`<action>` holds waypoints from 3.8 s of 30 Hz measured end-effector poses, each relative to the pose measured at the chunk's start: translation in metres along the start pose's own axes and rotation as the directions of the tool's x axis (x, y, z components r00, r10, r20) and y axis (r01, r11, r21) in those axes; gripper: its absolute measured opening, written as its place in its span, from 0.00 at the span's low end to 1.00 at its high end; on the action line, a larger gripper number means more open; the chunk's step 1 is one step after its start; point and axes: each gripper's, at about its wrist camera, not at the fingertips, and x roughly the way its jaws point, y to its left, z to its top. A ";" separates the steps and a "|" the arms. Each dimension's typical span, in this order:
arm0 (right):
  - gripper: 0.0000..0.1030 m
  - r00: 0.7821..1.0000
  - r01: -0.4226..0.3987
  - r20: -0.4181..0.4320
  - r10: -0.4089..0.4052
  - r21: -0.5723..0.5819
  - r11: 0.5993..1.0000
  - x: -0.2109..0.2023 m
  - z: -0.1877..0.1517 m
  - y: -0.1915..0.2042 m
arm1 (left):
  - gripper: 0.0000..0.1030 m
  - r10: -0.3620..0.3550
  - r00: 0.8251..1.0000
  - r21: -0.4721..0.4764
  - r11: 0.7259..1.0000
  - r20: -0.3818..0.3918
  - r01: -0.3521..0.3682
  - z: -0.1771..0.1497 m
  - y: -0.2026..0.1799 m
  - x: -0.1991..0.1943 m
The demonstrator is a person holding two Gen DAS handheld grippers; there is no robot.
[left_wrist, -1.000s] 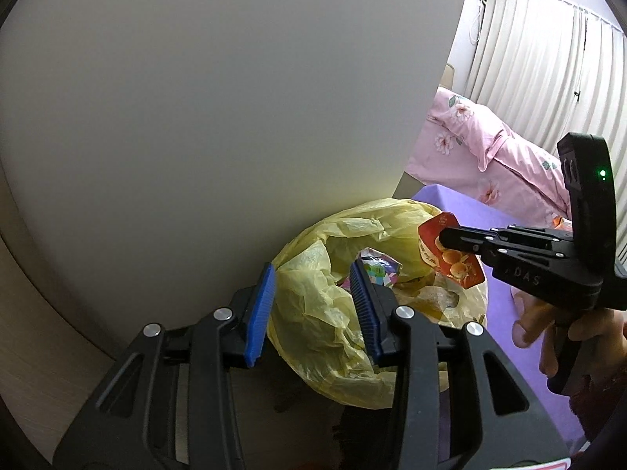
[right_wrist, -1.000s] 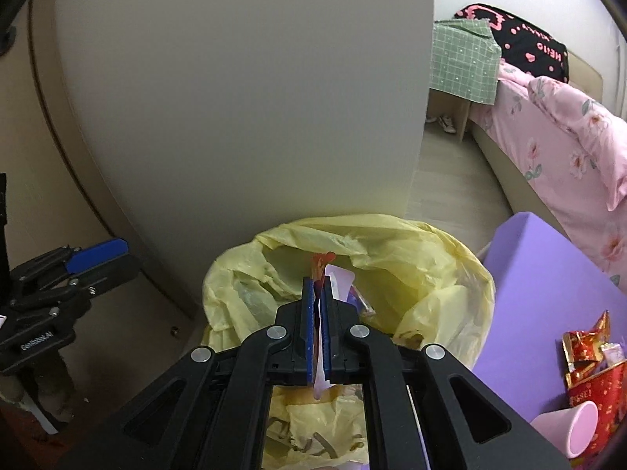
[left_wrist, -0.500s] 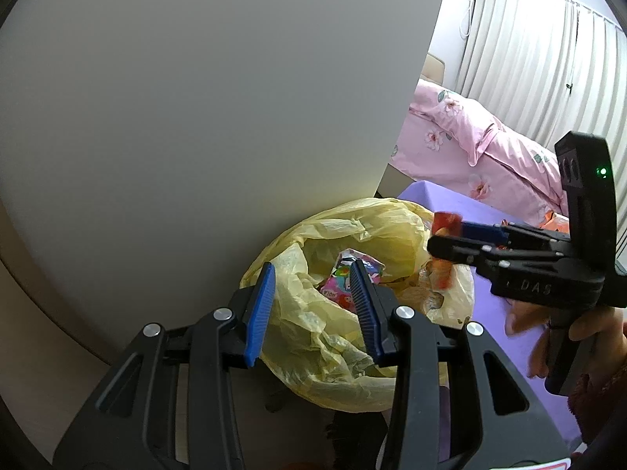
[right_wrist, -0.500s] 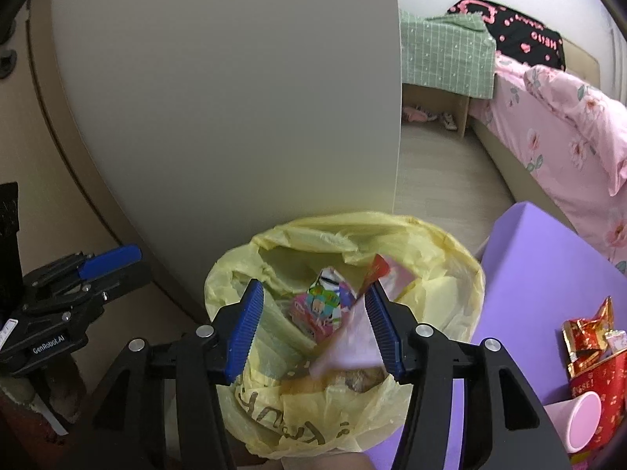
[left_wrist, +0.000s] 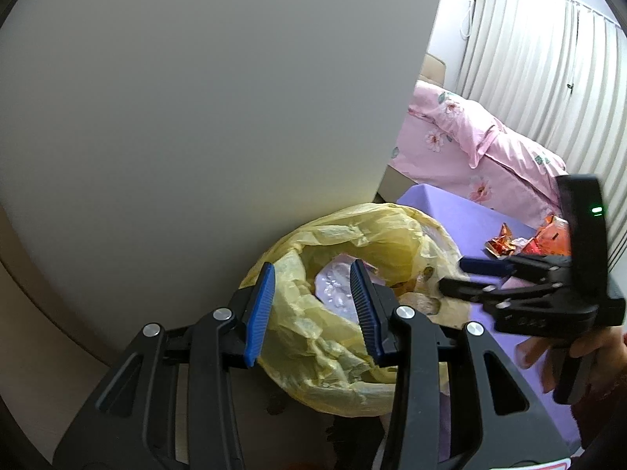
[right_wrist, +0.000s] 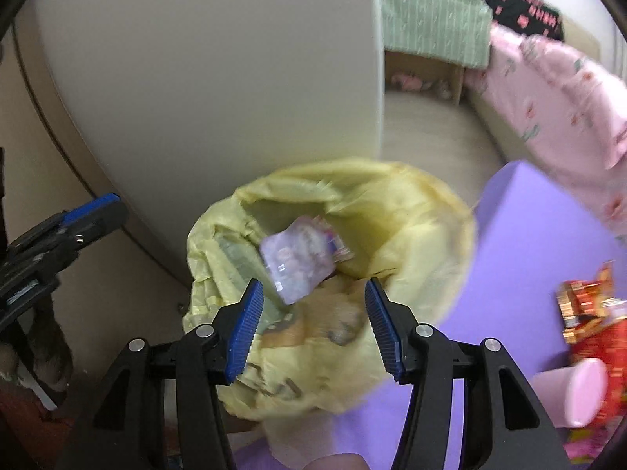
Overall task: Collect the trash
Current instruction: 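Return to the table and grasp the red paper cup with the left tool, then lift the red cup with the left tool while the right tool grasps a grey wrapper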
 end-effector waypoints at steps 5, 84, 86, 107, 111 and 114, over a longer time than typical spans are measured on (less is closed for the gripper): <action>0.49 0.991 0.110 0.074 -0.109 -0.010 0.994 -0.051 -0.017 -0.019 | 0.37 -0.061 0.998 0.043 0.997 0.000 0.061 0.000 -0.026 0.003; 0.53 0.862 0.450 0.071 -0.501 0.348 0.823 -0.179 -0.217 -0.159 | 0.03 -0.575 0.758 0.310 0.692 -0.310 0.652 0.028 -0.253 0.016; 0.53 0.866 0.440 0.079 -0.495 0.351 0.827 -0.180 -0.217 -0.156 | 0.03 -0.562 0.760 0.311 0.695 -0.326 0.648 0.016 -0.245 0.015; 0.17 0.956 0.248 0.054 -0.287 0.371 0.895 -0.122 -0.211 -0.149 | 0.05 -0.440 0.818 0.251 0.800 -0.369 0.544 -0.039 -0.175 0.040; 0.17 0.947 0.272 0.060 -0.315 0.369 0.889 -0.135 -0.216 -0.151 | 0.09 -0.436 0.815 0.243 0.803 -0.382 0.544 -0.043 -0.179 0.046; 0.17 0.940 0.286 0.066 -0.334 0.379 0.880 -0.142 -0.222 -0.153 | 0.10 -0.442 0.812 0.249 0.797 -0.382 0.550 -0.043 -0.184 0.045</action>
